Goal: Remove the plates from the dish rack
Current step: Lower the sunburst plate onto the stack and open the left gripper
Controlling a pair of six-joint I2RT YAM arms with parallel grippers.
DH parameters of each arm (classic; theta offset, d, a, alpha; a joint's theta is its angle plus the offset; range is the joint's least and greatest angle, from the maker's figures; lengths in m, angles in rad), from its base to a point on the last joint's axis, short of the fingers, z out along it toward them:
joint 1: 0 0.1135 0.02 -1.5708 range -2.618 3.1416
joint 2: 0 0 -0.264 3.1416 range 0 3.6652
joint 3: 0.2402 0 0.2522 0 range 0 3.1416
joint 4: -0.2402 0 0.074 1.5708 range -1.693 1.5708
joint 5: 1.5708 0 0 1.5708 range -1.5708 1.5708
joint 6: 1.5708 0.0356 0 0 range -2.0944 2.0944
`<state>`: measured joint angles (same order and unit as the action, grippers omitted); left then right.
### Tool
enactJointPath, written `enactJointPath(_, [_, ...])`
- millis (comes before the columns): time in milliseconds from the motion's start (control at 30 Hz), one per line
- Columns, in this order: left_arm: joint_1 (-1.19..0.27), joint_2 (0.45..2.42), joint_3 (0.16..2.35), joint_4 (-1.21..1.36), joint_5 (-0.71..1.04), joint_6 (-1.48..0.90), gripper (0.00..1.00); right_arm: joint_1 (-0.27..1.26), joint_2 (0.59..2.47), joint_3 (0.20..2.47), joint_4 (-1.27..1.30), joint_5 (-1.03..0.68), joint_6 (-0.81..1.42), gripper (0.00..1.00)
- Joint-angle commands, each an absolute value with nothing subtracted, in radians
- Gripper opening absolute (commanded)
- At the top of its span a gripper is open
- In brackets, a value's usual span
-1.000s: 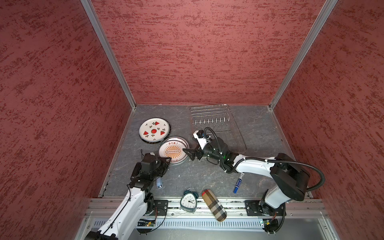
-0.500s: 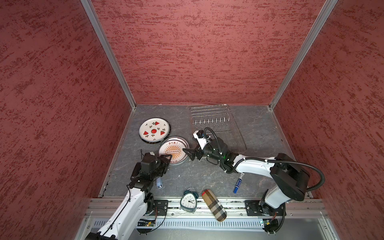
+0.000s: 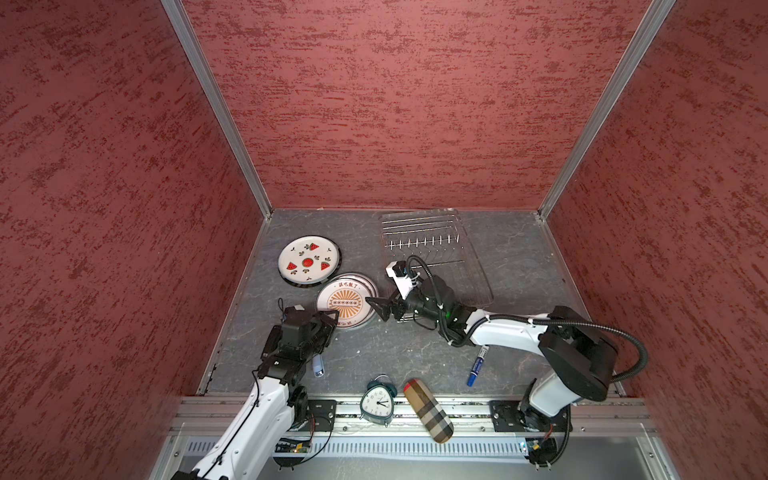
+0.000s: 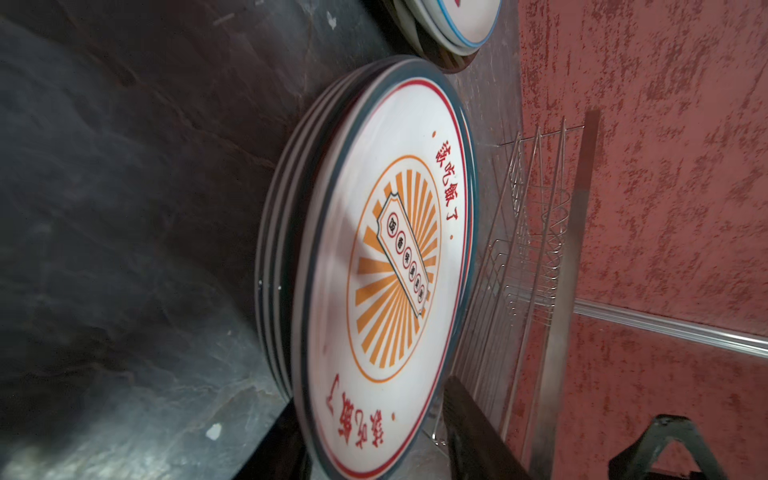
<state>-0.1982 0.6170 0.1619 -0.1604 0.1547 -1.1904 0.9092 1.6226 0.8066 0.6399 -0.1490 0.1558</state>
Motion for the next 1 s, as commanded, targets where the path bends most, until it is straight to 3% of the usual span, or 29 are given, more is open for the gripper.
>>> enactJointPath(0, [-0.210, 0.627, 0.201, -0.171, 0.122, -1.170, 0.45, 0.922, 1.634, 0.841, 0.631, -0.125, 0.133, 0.99])
enactJointPath(200, [-0.232, 0.670, 0.203, -0.139, 0.094, -1.173, 0.37, 0.923, 1.642, 0.854, 0.618, -0.121, 0.130, 0.99])
enactJointPath(300, [-0.226, 0.725, 0.206, -0.099, 0.088, -1.174, 0.37, 0.923, 1.649, 0.863, 0.610, -0.118, 0.130, 0.99])
enactJointPath(533, [-0.224, 0.788, 0.218, -0.078, 0.099, -1.173, 0.45, 0.925, 1.633, 0.843, 0.627, -0.084, 0.120, 0.99])
enactJointPath(967, [-0.221, 0.544, 0.182, -0.197, 0.031, -1.178, 0.72, 0.925, 1.621, 0.840, 0.637, -0.092, 0.120, 0.99])
